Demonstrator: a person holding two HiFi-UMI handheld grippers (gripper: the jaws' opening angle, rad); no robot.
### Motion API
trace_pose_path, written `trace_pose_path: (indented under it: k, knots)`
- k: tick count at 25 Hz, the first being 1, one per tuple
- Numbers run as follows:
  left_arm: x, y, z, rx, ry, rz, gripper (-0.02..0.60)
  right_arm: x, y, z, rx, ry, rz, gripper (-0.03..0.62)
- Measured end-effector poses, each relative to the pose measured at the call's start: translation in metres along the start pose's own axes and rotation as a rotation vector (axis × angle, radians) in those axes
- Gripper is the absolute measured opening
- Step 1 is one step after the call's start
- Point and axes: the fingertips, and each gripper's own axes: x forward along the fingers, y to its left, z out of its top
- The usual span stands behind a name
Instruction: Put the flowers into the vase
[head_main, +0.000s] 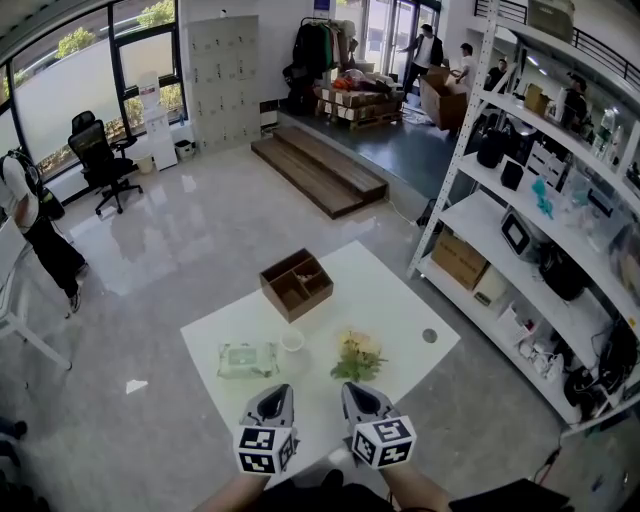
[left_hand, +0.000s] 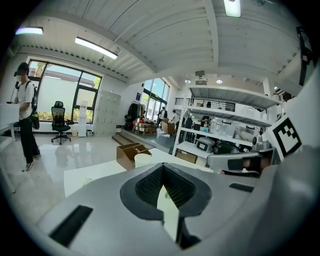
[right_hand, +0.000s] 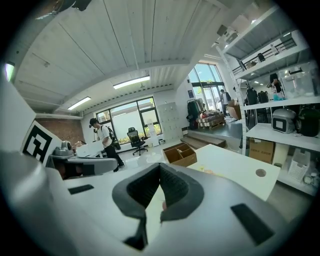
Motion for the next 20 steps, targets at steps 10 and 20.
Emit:
trace_pose_path:
  k: [10, 20]
  knots:
    - [0.037, 0.013, -0.018, -0.016, 0.081, 0.005, 0.003, 0.054, -0.065, -0.062, 0.039, 0.333, -0.081, 0.003]
    - [0.047, 0.029, -0.032, -0.036, 0.142, 0.014, 0.003, 0.059, -0.122, -0.185, 0.292, 0.908, -0.061, 0.186]
